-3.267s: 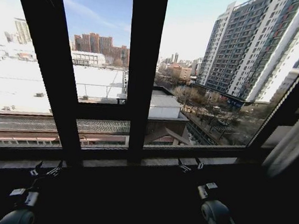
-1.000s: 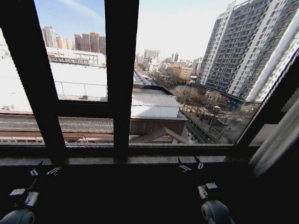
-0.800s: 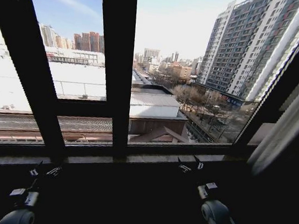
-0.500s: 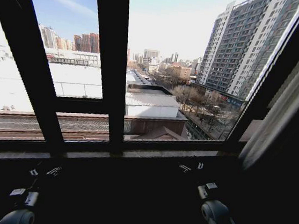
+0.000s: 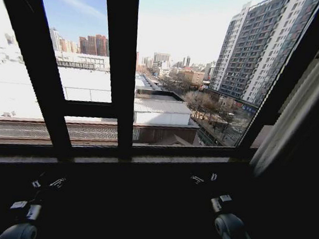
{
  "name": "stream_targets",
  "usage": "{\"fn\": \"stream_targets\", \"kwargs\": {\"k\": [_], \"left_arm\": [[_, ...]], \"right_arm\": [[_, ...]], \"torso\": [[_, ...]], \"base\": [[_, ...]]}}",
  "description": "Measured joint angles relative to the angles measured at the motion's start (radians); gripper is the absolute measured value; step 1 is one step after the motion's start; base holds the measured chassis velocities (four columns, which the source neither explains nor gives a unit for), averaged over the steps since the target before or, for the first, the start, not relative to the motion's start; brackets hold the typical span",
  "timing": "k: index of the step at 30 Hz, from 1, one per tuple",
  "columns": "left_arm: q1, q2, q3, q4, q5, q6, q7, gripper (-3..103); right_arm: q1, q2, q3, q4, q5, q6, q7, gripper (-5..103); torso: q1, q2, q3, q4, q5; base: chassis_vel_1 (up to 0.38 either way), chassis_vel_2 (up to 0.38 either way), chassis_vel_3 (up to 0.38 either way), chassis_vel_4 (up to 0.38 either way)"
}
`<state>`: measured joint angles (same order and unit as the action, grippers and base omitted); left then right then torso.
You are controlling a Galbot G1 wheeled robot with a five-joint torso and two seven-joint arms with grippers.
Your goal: Open the curtains by pulling them apart, changing their state from closed to fully open.
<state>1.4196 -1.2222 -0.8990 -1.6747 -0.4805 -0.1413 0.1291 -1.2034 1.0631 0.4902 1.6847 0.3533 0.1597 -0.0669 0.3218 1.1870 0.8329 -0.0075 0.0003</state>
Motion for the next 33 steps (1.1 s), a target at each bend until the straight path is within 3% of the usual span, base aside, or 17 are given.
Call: {"fn": "stream_targets", "kwargs": {"k": [16, 33], "left_arm": [[0.0, 0.0, 0.0, 0.0, 0.0, 0.0, 0.0, 100], [0.0, 0.0, 0.0, 0.0, 0.0, 0.0, 0.0, 100]], "right_arm": [[0.0, 0.0, 0.0, 0.0, 0.0, 0.0, 0.0, 100], [0.0, 0.0, 0.0, 0.0, 0.0, 0.0, 0.0, 100]], "torso": [[-0.001, 0.0, 0.0, 0.0, -0.0001], [-0.002, 0.002, -0.001, 0.0, -0.0003]], "base": [[0.031, -0.011, -0.027, 0.008], [0.151, -0.137, -0.148, 0.145]]}}
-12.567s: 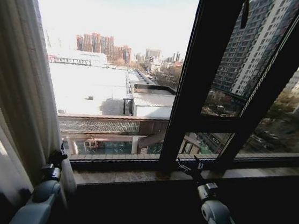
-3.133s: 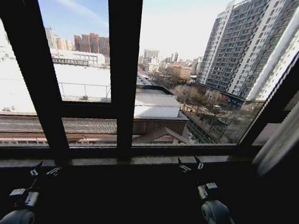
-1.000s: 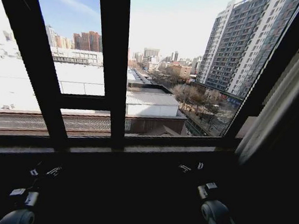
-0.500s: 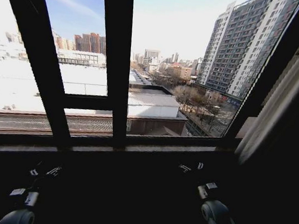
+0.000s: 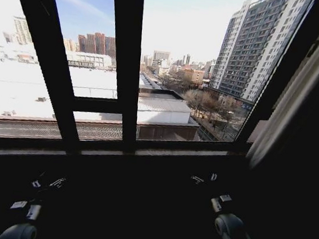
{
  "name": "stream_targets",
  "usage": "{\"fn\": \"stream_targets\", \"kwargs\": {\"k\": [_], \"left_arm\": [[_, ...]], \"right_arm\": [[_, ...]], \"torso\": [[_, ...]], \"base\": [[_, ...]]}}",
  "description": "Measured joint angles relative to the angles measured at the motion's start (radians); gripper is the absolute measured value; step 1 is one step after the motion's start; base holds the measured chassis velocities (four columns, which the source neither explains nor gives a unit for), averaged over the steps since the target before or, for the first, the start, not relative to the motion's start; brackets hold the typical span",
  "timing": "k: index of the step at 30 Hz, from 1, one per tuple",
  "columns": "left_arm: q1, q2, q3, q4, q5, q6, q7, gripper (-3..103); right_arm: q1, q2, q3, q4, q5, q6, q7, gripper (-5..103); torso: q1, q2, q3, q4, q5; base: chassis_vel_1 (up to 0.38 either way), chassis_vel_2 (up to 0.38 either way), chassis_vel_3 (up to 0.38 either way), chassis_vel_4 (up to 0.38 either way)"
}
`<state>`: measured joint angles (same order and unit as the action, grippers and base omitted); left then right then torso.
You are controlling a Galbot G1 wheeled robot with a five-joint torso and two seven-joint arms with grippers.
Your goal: Open the curtains by pulling them apart, changing their state from closed to fully open.
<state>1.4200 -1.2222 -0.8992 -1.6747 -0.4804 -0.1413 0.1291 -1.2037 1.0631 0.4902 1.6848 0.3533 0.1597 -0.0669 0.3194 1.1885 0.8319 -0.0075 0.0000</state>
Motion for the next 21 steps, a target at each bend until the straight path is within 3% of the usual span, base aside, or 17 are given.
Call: {"fn": "stream_targets", "kwargs": {"k": [13, 21], "left_arm": [[0.0, 0.0, 0.0, 0.0, 0.0, 0.0, 0.0, 100], [0.0, 0.0, 0.0, 0.0, 0.0, 0.0, 0.0, 100]], "right_arm": [[0.0, 0.0, 0.0, 0.0, 0.0, 0.0, 0.0, 100], [0.0, 0.0, 0.0, 0.0, 0.0, 0.0, 0.0, 100]], "torso": [[0.002, -0.001, 0.001, 0.0001, 0.0003], [0.001, -0.001, 0.001, 0.0, 0.0004]], "base": [[-0.007, 0.001, 0.011, -0.001], [0.057, -0.184, -0.06, 0.178]]}}
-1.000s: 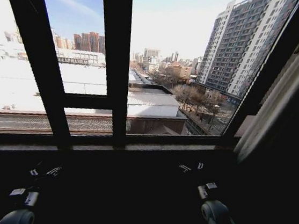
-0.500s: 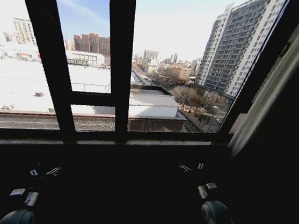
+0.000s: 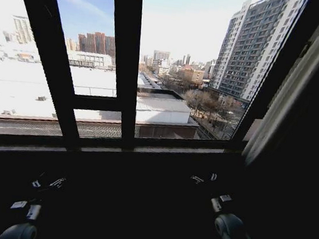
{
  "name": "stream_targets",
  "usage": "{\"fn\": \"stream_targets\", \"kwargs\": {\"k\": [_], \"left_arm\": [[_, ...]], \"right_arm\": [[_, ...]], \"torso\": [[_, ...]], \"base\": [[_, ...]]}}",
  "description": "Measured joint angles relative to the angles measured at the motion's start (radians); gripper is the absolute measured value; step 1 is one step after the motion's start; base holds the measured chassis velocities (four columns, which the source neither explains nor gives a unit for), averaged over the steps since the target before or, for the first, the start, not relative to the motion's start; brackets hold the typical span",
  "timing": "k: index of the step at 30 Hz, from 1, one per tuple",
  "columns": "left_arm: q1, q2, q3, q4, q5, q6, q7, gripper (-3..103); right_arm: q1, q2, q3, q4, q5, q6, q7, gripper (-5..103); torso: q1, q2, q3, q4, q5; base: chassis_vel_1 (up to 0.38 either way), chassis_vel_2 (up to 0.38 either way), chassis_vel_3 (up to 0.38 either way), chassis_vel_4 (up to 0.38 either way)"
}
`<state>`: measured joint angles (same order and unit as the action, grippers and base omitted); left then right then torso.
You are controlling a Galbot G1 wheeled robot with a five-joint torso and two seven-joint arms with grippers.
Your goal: Open the curtains by pulling them apart, changing their state from closed to fully open.
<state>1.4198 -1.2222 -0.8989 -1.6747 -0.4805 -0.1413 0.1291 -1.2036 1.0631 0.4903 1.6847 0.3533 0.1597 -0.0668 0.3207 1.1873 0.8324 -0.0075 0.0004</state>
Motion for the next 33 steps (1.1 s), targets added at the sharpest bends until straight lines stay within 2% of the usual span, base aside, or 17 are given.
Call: {"fn": "stream_targets", "kwargs": {"k": [6, 25, 33], "left_arm": [[0.0, 0.0, 0.0, 0.0, 0.0, 0.0, 0.0, 100], [0.0, 0.0, 0.0, 0.0, 0.0, 0.0, 0.0, 100], [0.0, 0.0, 0.0, 0.0, 0.0, 0.0, 0.0, 100]], "right_arm": [[0.0, 0.0, 0.0, 0.0, 0.0, 0.0, 0.0, 100], [0.0, 0.0, 0.0, 0.0, 0.0, 0.0, 0.0, 100], [0.0, 0.0, 0.0, 0.0, 0.0, 0.0, 0.0, 100]], "torso": [[-0.001, 0.001, -0.001, -0.0002, -0.0003], [-0.001, 0.001, 0.0, 0.0004, -0.0009], [0.001, 0.0, 0.0, -0.0003, 0.0001]], "base": [[0.062, -0.158, -0.061, 0.138], [0.099, 0.012, -0.102, 0.0], [0.006, -0.002, -0.008, 0.002]]}}
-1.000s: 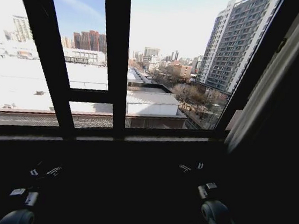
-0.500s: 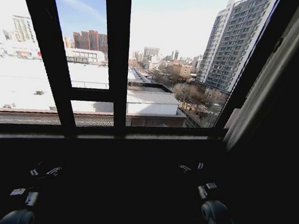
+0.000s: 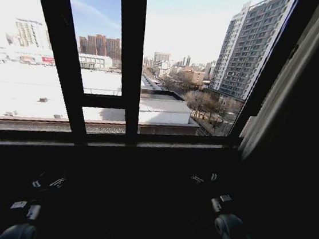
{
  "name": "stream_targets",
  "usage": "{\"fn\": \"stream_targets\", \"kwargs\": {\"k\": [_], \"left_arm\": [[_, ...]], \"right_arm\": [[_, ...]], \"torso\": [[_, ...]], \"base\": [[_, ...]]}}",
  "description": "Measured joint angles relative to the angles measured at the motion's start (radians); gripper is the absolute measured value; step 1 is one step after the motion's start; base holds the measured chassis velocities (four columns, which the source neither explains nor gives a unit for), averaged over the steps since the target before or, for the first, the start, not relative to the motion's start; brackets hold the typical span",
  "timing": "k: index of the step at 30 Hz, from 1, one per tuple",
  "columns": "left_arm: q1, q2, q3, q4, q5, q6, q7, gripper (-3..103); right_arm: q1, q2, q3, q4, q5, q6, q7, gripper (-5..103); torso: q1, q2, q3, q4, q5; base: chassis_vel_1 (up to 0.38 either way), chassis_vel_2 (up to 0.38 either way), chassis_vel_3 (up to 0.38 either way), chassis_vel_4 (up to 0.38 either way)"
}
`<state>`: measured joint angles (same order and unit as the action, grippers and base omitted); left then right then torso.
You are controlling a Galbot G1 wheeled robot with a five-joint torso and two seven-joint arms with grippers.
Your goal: Open the curtains by pulling them apart, changing their state from closed to fully open.
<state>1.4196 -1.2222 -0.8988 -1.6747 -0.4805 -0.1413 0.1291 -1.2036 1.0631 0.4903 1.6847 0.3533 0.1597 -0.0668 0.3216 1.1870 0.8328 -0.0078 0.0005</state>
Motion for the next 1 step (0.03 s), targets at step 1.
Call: {"fn": "stream_targets", "kwargs": {"k": [1], "left_arm": [[0.0, 0.0, 0.0, 0.0, 0.0, 0.0, 0.0, 100]], "right_arm": [[0.0, 0.0, 0.0, 0.0, 0.0, 0.0, 0.0, 100]], "torso": [[0.0, 0.0, 0.0, 0.0, 0.0]], "base": [[0.0, 0.0, 0.0, 0.0]]}}
